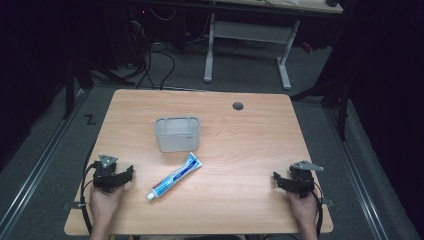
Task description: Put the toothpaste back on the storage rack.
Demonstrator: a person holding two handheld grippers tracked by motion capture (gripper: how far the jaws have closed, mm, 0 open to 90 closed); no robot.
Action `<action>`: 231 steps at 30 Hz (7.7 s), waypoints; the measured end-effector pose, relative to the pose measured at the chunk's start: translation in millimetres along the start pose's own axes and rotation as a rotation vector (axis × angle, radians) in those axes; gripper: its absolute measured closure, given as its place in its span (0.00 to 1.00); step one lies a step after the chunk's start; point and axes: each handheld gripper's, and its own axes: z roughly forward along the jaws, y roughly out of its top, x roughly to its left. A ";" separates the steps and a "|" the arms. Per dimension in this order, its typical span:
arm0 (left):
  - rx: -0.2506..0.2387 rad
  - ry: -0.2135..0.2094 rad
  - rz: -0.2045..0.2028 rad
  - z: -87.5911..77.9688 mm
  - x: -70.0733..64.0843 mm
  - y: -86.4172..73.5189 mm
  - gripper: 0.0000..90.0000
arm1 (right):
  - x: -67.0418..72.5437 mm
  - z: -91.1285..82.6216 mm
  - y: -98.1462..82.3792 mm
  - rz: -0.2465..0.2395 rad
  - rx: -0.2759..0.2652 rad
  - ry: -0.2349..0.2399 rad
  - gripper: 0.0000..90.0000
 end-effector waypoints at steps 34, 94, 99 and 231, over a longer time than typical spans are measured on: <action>-0.016 -0.047 0.051 -20.3 -5.5 11.3 0.34 | -0.3 0.0 0.0 -0.001 0.000 0.000 0.31; 0.066 -0.304 0.344 -43.6 -118.9 55.5 0.41 | 0.0 -0.1 0.0 -0.004 0.000 0.006 0.31; 0.104 -0.307 0.389 -37.9 -131.5 59.9 0.42 | 0.0 0.0 0.1 -0.005 0.000 0.006 0.31; 0.057 -0.346 0.308 -73.0 -132.2 121.0 0.86 | -0.2 0.0 0.0 -0.008 0.000 0.006 0.31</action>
